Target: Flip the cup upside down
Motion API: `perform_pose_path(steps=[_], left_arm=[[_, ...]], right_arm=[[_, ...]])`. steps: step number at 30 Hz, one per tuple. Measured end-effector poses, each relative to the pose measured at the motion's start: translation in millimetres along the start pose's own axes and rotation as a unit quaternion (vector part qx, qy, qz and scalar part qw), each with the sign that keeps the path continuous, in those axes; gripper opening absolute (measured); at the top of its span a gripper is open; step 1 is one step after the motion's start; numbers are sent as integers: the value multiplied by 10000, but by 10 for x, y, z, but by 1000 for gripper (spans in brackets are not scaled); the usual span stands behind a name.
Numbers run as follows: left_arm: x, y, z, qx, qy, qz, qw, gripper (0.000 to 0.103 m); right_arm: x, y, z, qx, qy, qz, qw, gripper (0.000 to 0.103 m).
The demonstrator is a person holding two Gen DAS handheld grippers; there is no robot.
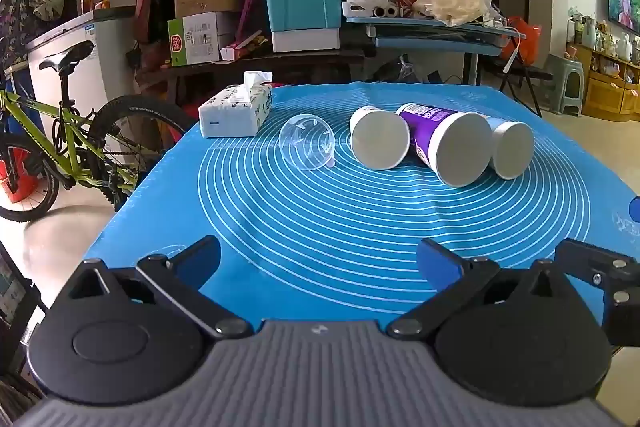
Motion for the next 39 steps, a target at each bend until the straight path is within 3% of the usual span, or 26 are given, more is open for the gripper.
perform_pose_path(steps=[39], left_arm=[[-9, -3, -16, -104, 36, 102, 9999, 102]], right_arm=[[-51, 12, -34, 40, 151, 91, 9998, 103]])
Point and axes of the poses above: each gripper's, at about its wrist camera, not at the fingertips, and z roughly against the way its jaws point, y to its left, x to its top, the point moved 6 cm from there along -z, roughly the way its jaws point, and after that the axes turned 6 degrees about -z, right-handed, at the moved point
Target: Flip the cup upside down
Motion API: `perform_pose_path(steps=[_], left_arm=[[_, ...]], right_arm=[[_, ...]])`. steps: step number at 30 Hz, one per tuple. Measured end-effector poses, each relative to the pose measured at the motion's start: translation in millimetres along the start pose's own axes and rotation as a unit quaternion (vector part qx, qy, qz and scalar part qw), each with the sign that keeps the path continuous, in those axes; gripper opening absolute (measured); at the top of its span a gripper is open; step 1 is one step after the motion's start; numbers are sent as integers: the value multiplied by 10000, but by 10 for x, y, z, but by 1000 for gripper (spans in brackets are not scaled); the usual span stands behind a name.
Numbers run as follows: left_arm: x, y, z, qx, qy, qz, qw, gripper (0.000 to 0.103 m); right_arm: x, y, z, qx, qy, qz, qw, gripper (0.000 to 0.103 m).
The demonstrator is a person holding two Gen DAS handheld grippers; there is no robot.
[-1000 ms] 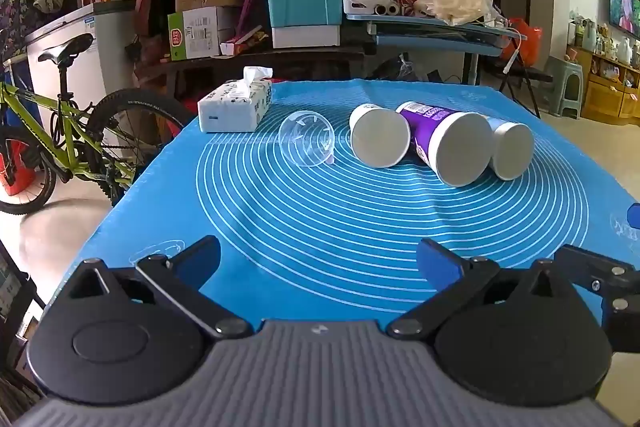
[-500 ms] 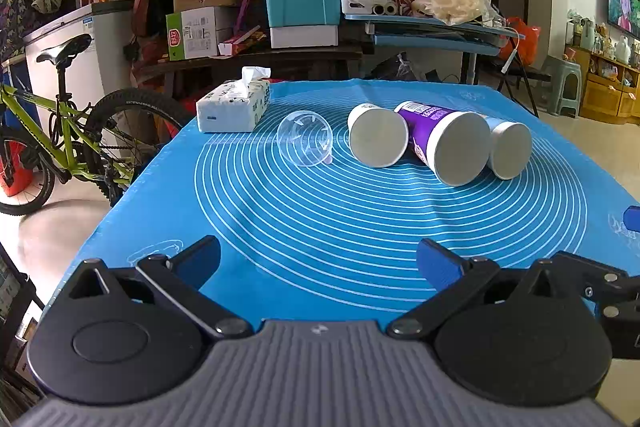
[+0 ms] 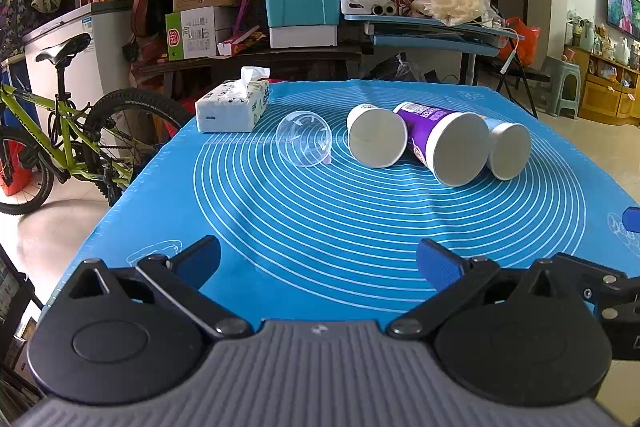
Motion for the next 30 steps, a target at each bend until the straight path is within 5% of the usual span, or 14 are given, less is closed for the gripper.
perform_pose_path(steps=[30], left_arm=[[2, 2, 7, -16, 0, -5, 10000, 102]], right_arm=[[-5, 12, -4, -6, 31, 44, 10000, 103]])
Point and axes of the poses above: each gripper's, at about its wrist camera, not at the fingertips, and z roughly against the way its jaws point, y to its left, x to its top, the point moved 6 cm from there along -z, roughly the way its jaws point, and after that the axes turned 6 degrees about -z, right-handed, at the moved point
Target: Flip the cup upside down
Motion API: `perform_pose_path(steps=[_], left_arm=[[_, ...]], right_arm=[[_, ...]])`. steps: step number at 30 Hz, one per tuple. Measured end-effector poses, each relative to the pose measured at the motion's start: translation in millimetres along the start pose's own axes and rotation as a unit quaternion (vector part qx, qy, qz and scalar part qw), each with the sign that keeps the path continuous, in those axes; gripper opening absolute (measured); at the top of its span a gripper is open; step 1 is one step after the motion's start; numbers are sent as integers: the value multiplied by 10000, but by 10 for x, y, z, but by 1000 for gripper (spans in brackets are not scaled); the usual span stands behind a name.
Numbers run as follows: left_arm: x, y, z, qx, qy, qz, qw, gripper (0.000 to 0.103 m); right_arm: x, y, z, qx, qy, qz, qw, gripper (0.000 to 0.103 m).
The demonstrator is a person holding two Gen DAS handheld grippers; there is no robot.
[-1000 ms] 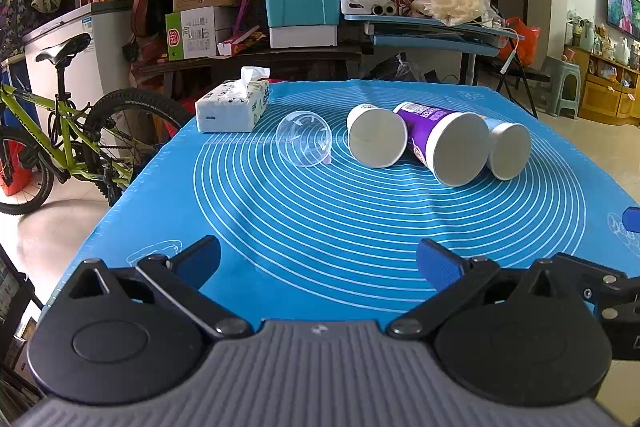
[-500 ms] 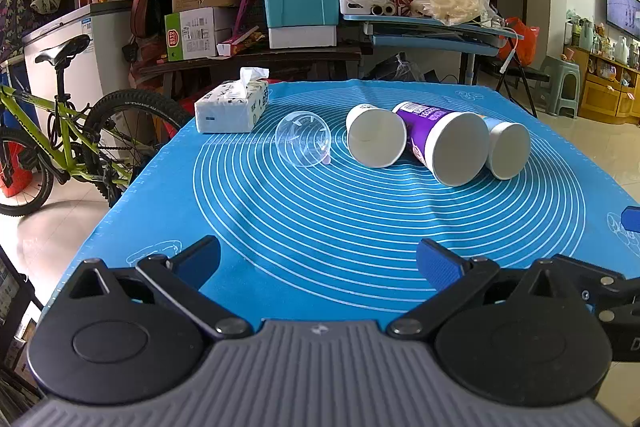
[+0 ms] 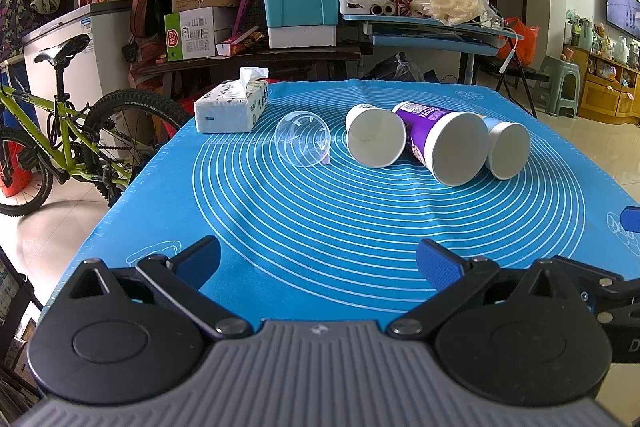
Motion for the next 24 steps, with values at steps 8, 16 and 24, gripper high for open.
perform_pose_path(steps=[8, 16, 24], left_arm=[[0, -8, 2, -4, 1, -2, 10000, 102], [0, -11, 0, -5, 9, 7, 10000, 102], [-3, -26, 3, -19, 27, 5, 10000, 102]], right_arm=[[1, 7, -3, 8, 12, 14, 10000, 103], [-10, 12, -12, 19, 25, 77, 10000, 103], [7, 21, -6, 18, 12, 83, 10000, 103]])
Point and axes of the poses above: each gripper's, at about its wrist camera, not at the fingertips, and z roughly against the way its jaws point, y to its left, x to its top, the point moved 6 cm from there along -z, roughly the way its jaws point, and after that the axes turned 6 degrees about -z, right-handed, at the moved point
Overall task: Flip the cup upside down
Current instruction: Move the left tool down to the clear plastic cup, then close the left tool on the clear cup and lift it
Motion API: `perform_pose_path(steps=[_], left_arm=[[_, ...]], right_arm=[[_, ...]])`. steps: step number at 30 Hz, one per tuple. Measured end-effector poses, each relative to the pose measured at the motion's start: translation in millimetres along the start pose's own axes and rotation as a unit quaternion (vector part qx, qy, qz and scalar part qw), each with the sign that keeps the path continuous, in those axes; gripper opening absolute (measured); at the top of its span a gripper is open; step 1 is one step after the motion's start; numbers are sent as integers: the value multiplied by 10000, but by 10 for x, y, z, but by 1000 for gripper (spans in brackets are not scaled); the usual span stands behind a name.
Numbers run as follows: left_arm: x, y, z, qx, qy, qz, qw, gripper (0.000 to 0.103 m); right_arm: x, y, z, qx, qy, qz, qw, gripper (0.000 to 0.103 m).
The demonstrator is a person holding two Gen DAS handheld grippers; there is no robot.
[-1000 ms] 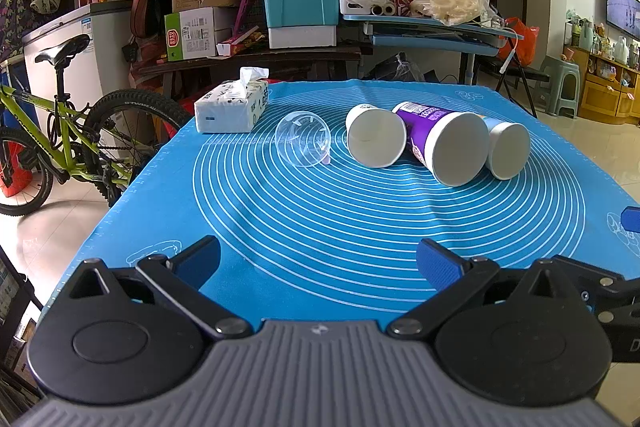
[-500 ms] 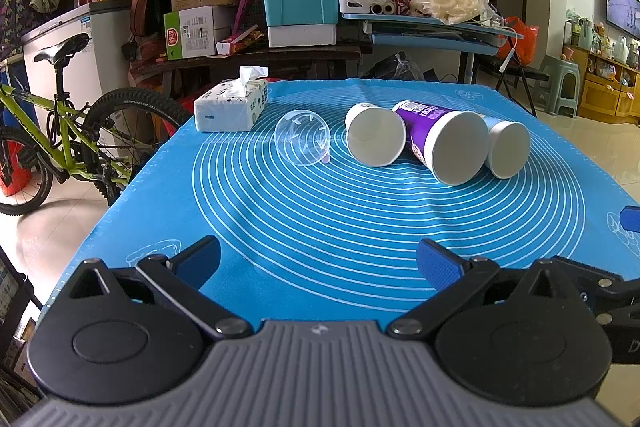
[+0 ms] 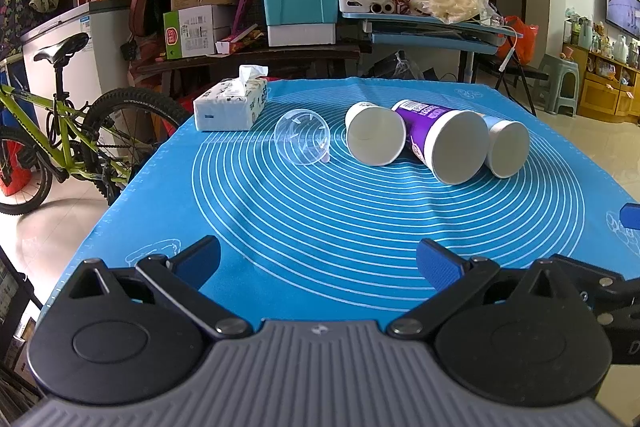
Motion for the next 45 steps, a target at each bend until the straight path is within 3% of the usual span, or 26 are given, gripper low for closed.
perform_pose_path(steps=[7, 13, 17, 23, 29, 34, 35, 36, 37, 41, 45], left_arm=[[69, 68, 3, -26, 16, 76, 10000, 102], [432, 237, -135, 39, 20, 171, 9998, 102], [759, 338, -446, -94, 55, 147, 9998, 102], [1114, 414, -1038, 136, 136, -38, 9998, 102], [1112, 436, -1602, -36, 645, 33, 9979, 102], [1046, 461, -1823, -151, 951, 265, 9950, 101], [1027, 465, -1841, -182, 993, 298, 9944, 97], [1006, 469, -1855, -193, 1047, 321, 9938, 85], [1010, 464, -1893, -193, 1134, 328, 9928, 79], [1009, 463, -1899, -393, 1227, 627, 9897, 62], [1051, 414, -1868, -517, 1218, 510, 9899, 59]], right_arm=[[84, -3, 20, 38, -80, -15, 10000, 103], [327, -52, -32, 57, -244, -93, 9996, 103], [455, -89, -122, 48, -310, -143, 9994, 103], [538, -212, -284, 47, -303, -244, 9992, 103], [557, -318, -459, 23, -233, -347, 9991, 103], [523, -367, -575, -19, -131, -332, 9994, 103], [521, -370, -591, -17, -111, -328, 9994, 103], [516, -371, -601, -18, -99, -325, 9994, 103], [505, -376, -604, -23, -94, -320, 9994, 103], [498, -369, -607, -23, -86, -327, 9994, 103], [485, -353, -593, -46, -93, -289, 9995, 103]])
Point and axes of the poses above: each gripper's, at about its wrist camera, not at the fingertips, and z roughly against the way its jaws point, y to its left, x to its top, the point moved 6 cm from there along -z, roughly the way its jaws point, and after that the axes turned 6 degrees about -z, right-handed, at the moved point
